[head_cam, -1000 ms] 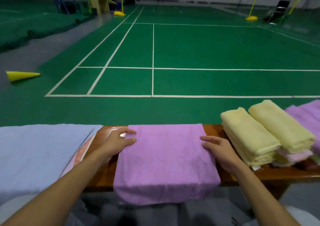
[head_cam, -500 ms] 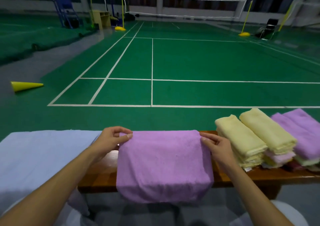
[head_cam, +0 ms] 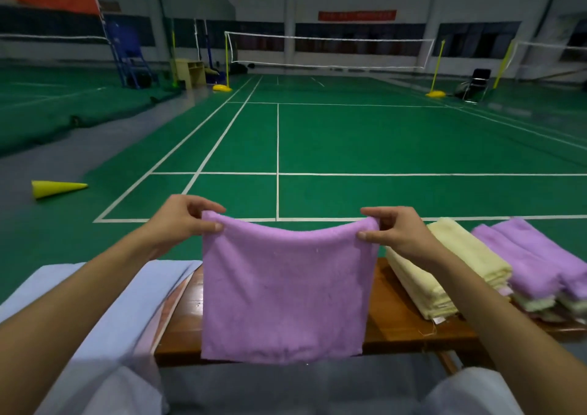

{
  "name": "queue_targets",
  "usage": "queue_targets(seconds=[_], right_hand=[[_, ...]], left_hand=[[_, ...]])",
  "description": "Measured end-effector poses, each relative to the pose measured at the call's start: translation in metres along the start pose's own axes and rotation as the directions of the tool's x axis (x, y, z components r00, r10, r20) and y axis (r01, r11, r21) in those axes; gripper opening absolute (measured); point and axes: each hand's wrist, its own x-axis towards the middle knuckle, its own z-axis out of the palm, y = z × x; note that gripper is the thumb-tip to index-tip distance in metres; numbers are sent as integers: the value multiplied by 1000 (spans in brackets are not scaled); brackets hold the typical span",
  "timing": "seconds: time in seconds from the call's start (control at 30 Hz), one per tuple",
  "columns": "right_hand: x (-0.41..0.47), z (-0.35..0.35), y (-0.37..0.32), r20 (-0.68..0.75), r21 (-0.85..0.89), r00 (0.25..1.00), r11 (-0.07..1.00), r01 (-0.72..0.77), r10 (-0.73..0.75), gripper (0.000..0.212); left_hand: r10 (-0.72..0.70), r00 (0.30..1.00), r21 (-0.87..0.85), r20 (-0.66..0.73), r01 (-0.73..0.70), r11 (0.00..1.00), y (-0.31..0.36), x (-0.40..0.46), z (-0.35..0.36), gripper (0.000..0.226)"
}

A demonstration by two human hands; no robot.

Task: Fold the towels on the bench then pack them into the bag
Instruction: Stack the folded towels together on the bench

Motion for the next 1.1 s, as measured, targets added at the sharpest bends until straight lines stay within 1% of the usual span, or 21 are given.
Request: queue_targets(seconds=[0.1, 0.17, 0.23, 0.3, 0.37, 0.43, 0.5, 0.57, 0.63, 0.7, 0.73, 0.8, 0.87, 0.9, 1.0, 1.1], right_hand=[[7, -6, -15, 36, -89, 999, 996, 23, -20, 75], [11, -7, -23, 43, -167, 999, 985, 37, -30, 71], [15, -9, -30, 13, -239, 999, 970, 48, -47, 58], [19, -9, -37, -27, -327, 995, 942, 83, -96, 34], [24, -9, -41, -77, -438, 987, 894, 92, -139, 20], [26, -9, -48, -135, -530, 976, 844, 75, -172, 15], [28, -9, -56, -191, -571, 963, 819, 50, -191, 20], [33, -12, -60, -235, -573, 950, 819, 35, -205, 29], [38, -17, -61, -235, -556, 950, 830, 42, -205, 36], [41, -22, -61, -200, -488, 968, 872, 34, -150, 36], [39, -24, -62, -172, -424, 979, 905, 23, -105, 34], [30, -26, -62, -115, -233, 993, 972, 10, -38, 31], [17, -26, -62, -104, -49, 995, 999, -2, -3, 33], [12, -26, -63, -118, 4, 993, 1000, -4, 4, 33], [0, -29, -67, -160, 81, 987, 997, 7, 6, 32], [-10, -33, -76, -170, 100, 985, 994, 32, -15, 28]], left_hand=[[66, 994, 128, -83, -55, 990, 13, 0, -7, 34], [136, 980, 245, -147, -97, 965, 18, 1, -10, 31], [200, 957, 349, -211, -117, 930, 25, 1, -11, 26], [258, 925, 415, -279, -127, 901, 31, 1, -10, 23], [290, 893, 418, -345, -130, 899, 37, 3, -9, 21], [294, 872, 379, -392, -138, 915, 44, 5, -8, 21], [287, 864, 344, -414, -143, 928, 50, 9, -8, 22], [262, 876, 283, -404, -153, 947, 55, 14, -11, 22], [232, 905, 201, -356, -168, 965, 56, 16, -16, 22], [223, 922, 156, -317, -181, 971, 58, 14, -20, 25], [230, 920, 153, -316, -190, 970, 60, 12, -21, 26], [241, 916, 114, -321, -216, 970, 64, 5, -21, 28], [228, 923, 37, -309, -228, 973, 68, -3, -21, 30], [220, 927, 14, -302, -227, 974, 70, -6, -22, 30], [211, 937, -25, -277, -226, 974, 74, -15, -23, 30], [213, 938, -50, -274, -235, 971, 79, -23, -26, 31]])
